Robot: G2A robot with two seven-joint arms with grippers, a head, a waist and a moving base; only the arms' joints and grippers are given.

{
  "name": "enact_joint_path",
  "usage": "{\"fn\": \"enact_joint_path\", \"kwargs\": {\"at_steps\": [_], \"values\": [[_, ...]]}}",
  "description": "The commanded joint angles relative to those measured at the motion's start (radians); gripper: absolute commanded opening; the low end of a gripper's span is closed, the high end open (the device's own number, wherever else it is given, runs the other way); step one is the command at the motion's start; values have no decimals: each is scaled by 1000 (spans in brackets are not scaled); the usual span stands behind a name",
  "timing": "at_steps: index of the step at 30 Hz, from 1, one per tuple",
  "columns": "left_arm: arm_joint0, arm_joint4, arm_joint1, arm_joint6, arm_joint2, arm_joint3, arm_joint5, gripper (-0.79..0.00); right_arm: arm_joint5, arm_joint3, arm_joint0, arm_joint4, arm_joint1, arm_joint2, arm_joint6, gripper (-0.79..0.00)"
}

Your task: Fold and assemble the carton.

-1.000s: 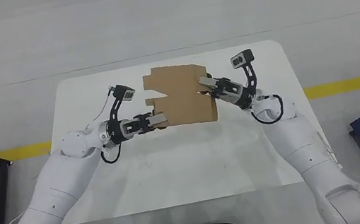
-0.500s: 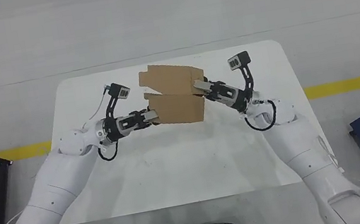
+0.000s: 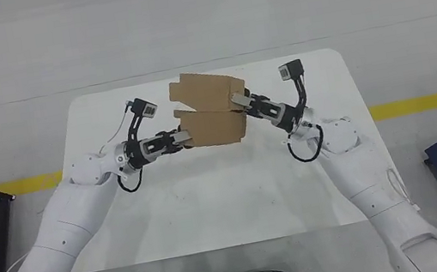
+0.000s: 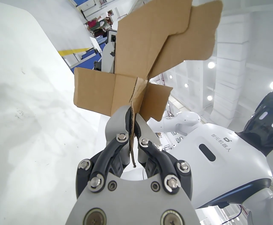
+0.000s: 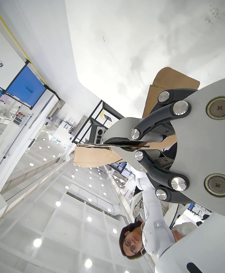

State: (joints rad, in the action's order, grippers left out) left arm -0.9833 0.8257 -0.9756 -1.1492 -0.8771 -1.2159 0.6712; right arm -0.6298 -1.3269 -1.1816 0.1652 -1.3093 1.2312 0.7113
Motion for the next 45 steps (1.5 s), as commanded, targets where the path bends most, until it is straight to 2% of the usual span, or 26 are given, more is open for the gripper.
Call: {"fn": "enact_joint_path", "kwargs": {"at_steps": [1,2,3,8,18,23,28,34,45], "values": [[3,-4,-2,-2,0,2,-2,-785,3,-4,-1,-1,0,-1,-18,-126],[5,-5,-3,-3,0,4,-3,-785,2,-5,-3,5,0,1,-31,-31],[6,-9,-4,-3,0,5,-4,-785,2,-6,-4,9,0,4,-44,0],[10,-32,-6,1,-2,9,1,-785,-5,-3,-10,7,1,22,-113,0],[9,-39,-7,6,-7,6,6,-785,-15,-9,-19,39,5,18,-99,0],[10,-46,-7,6,-8,7,6,-785,-30,-8,-25,26,6,41,-190,0],[7,-49,-7,6,-6,5,6,-785,-34,-11,-31,80,7,12,-101,0],[12,-52,-10,5,0,1,5,-785,-37,40,11,106,-4,-48,-75,-22],[8,-54,-9,9,0,2,9,-785,-57,83,43,205,-8,-72,-2,-46]]}}
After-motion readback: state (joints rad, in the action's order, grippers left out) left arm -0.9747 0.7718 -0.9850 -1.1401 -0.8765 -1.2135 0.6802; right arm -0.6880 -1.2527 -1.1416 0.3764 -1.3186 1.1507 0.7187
